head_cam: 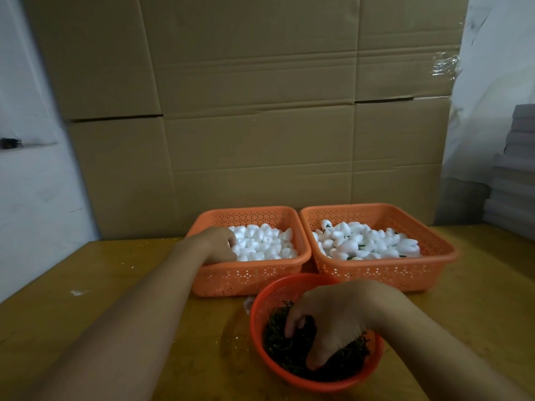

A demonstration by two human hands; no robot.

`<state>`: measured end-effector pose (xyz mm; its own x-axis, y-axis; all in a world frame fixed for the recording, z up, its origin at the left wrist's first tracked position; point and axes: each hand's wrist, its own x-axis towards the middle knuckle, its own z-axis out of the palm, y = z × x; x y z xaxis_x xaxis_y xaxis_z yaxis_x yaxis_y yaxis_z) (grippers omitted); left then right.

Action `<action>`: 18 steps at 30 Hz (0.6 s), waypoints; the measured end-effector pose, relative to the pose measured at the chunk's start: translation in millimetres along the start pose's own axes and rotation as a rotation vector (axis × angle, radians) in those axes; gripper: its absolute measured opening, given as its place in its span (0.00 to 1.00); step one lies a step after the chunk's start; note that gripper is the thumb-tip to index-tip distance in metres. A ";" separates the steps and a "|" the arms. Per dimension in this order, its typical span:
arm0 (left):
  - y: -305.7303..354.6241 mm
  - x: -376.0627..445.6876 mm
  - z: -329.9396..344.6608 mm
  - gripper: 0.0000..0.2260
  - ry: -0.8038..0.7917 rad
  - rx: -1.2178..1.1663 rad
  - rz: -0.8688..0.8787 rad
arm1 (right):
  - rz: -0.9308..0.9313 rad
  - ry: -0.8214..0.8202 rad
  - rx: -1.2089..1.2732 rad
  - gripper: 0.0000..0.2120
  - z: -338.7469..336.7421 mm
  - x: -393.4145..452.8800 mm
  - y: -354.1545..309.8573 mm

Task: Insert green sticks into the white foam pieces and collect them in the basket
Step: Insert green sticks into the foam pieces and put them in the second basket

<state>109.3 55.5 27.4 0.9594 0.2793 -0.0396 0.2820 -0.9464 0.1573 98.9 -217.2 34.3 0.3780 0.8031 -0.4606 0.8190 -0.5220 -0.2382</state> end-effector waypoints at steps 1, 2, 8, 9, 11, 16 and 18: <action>-1.2 -1.4 0.2 0.05 0.091 -0.053 0.025 | 0.000 0.004 -0.002 0.25 0.1 0.2 -0.1; -1.2 -4.0 -0.3 0.05 0.187 -0.128 0.055 | 0.000 0.008 -0.001 0.24 0.3 0.2 -0.1; 18.8 -39.5 -4.3 0.08 0.403 -0.676 0.321 | -0.006 0.010 0.011 0.23 0.0 0.1 -0.6; 24.2 -47.5 -4.2 0.09 0.393 -0.738 0.389 | -0.007 0.008 0.013 0.23 -0.2 0.3 -0.7; 34.6 -62.8 -2.5 0.10 0.369 -0.858 0.497 | -0.006 0.005 0.019 0.23 0.1 0.2 -0.5; 46.9 -82.2 4.5 0.12 0.382 -0.873 0.546 | -0.011 -0.002 0.025 0.23 0.0 0.9 0.5; 49.7 -85.6 7.1 0.13 0.363 -0.894 0.538 | -0.015 -0.001 0.026 0.23 0.3 1.5 1.3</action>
<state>41.2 -16.5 31.6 0.8552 0.0360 0.5171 -0.4183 -0.5412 0.7294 100.4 -216.7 33.0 0.3655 0.8107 -0.4573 0.8132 -0.5172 -0.2669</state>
